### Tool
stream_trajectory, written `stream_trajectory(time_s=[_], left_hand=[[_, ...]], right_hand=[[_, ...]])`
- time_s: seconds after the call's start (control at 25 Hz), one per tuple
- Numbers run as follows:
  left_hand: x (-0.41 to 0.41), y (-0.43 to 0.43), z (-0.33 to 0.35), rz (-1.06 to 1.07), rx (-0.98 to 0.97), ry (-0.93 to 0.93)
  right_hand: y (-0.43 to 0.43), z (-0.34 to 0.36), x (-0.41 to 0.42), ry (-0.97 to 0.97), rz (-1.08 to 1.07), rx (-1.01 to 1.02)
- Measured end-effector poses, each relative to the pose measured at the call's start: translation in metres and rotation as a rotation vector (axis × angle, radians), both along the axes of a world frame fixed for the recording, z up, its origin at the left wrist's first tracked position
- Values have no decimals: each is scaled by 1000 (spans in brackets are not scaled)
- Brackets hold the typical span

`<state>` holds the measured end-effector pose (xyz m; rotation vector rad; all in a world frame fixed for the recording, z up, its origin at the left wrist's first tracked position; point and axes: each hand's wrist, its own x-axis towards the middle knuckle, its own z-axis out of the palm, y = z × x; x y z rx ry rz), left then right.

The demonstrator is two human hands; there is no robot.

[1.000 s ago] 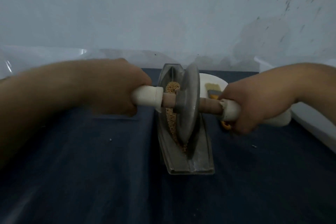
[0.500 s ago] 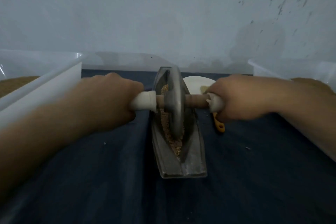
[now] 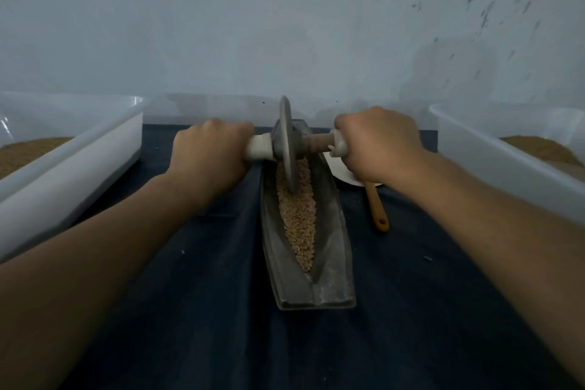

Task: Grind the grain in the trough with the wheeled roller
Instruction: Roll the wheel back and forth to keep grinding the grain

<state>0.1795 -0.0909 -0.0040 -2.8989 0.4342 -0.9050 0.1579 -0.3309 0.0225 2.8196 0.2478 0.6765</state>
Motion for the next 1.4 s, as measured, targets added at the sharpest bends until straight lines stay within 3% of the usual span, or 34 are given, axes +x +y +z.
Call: stream_trajectory(time_s=[0.08, 0.2, 0.28, 0.32, 0.4, 0.52, 0.6, 0.68, 0.88, 0.96, 1.04, 1.16, 1.24, 1.32, 1.4], left_hand=[[-19, 8, 1, -51, 59, 61], [-52, 18, 23, -135, 194, 56], [-61, 11, 35, -187, 260, 18], [-61, 4, 35, -171, 296, 10], [-48, -11, 30, -86, 311, 22], [-19, -13, 25, -17, 231, 58], [-9, -9, 23, -47, 176, 72], [-13, -5, 20, -91, 196, 62], [-38, 28, 33, -170, 222, 256], [-40, 39, 39, -148, 203, 332], [-31, 36, 34, -108, 168, 329], [-10, 15, 22, 38, 87, 188], [1, 8, 14, 87, 15, 155], [-2, 15, 11, 60, -20, 245], [-17, 26, 12, 10, 25, 322]], right_hand=[[-7, 10, -13, 251, 66, 17], [-16, 28, -42, 785, 51, 94], [-16, 33, -48, 987, 56, 101], [-15, 31, -46, 993, 61, 117], [-11, 18, -34, 742, 82, 173], [1, -14, -14, 60, 49, 134], [5, -23, -7, -99, 42, 88], [0, -18, -11, 16, 38, 98], [-19, 12, -53, 653, 39, 170], [-21, 20, -55, 733, 29, 164], [-18, 16, -40, 630, 20, 137], [0, 3, -12, 205, -28, 64], [10, -1, -4, 24, -75, 10], [11, 1, -9, 20, -46, -20], [6, 4, -23, 138, 33, -33]])
